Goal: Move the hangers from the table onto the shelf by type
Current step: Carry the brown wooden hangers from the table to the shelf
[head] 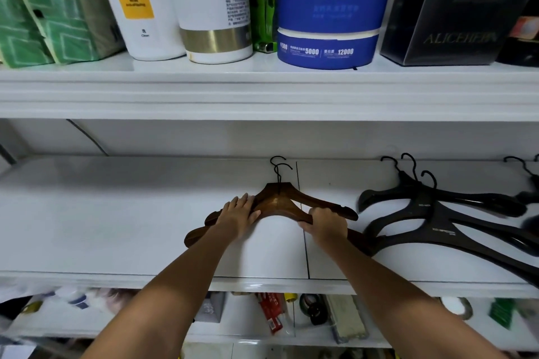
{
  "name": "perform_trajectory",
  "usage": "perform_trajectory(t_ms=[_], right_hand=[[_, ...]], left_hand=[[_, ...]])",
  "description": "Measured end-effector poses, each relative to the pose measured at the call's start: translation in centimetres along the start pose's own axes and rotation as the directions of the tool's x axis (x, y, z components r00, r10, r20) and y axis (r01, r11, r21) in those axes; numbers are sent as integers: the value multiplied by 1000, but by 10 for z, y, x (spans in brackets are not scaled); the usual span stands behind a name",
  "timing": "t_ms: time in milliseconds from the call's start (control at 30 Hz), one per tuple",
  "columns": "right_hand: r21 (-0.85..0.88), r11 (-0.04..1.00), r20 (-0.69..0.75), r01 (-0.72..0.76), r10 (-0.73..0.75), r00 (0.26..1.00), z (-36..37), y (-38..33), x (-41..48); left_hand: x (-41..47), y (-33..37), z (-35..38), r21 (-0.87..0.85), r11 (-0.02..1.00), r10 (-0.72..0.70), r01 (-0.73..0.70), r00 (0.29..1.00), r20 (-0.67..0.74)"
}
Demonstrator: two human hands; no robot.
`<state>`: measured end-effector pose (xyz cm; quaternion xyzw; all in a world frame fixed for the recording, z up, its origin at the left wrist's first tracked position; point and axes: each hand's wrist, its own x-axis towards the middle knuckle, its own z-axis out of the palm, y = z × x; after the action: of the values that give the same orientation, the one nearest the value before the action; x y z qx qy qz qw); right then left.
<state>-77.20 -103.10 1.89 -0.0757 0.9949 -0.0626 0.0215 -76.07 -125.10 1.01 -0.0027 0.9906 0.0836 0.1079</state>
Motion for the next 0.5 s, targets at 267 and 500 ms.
perform_trajectory(t_ms=[267, 500], right_hand=[[-30, 999, 44, -28, 30, 999, 2, -13, 16], [-32, 999, 98, -12, 15, 995, 6, -33, 29]], left_hand=[[17, -8, 7, 35, 997, -72, 69, 993, 97], [26, -25, 10, 17, 987, -158, 158, 986, 44]])
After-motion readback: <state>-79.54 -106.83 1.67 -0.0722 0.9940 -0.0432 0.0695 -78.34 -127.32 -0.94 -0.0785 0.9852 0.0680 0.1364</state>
